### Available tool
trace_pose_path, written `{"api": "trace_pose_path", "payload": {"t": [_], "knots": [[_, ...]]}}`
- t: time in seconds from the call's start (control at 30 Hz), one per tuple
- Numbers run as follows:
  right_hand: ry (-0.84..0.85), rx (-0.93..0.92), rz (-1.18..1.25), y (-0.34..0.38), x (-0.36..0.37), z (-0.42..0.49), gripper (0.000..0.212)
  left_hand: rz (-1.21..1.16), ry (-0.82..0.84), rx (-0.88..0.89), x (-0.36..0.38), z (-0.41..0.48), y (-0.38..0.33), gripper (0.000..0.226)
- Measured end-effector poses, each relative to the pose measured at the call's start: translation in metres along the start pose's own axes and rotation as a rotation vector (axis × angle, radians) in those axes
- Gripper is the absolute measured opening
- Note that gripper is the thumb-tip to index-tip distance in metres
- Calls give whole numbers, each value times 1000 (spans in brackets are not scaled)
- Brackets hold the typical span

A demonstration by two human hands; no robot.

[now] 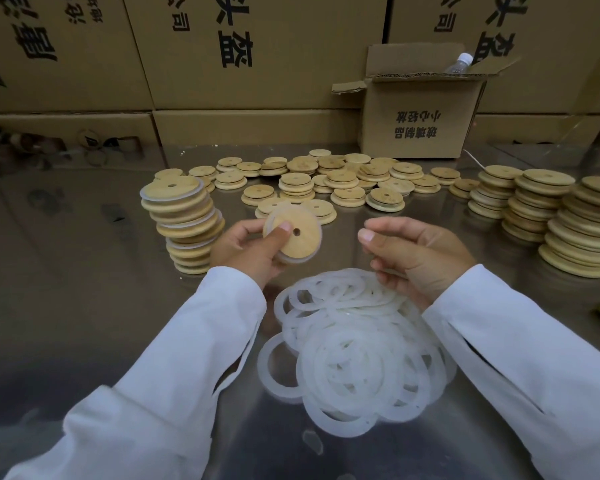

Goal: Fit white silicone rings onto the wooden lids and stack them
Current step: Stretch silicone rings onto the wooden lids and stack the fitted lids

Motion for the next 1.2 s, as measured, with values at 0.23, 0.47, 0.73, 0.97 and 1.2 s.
{"api": "trace_pose_path", "payload": {"t": [0.23, 0.47, 0.73, 0.97, 1.2], "knots": [[11, -8, -24, -2, 1, 1, 8, 346, -253, -112, -19, 10, 6, 25], [1, -6, 2, 0, -4, 4, 7, 181, -222, -309, -14, 12, 13, 22], [-35, 17, 15, 0, -10, 9, 7, -123, -130, -401, -11, 14, 15, 37], [-14, 42, 14, -3, -10, 11, 7, -176, -206, -336, -8, 15, 8, 48], [-32, 62, 11, -1, -14, 11, 8, -2, -235, -200, -6, 15, 2, 33]]}}
Point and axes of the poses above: each hand's wrist, its own z-axis towards the middle knuckle, its own x-axis out of the palm, y = z × x, the point moved 4 cm from there along z, towards the middle knuckle, and after that the axes turned 1 degree about -y, right-handed, at the moved point
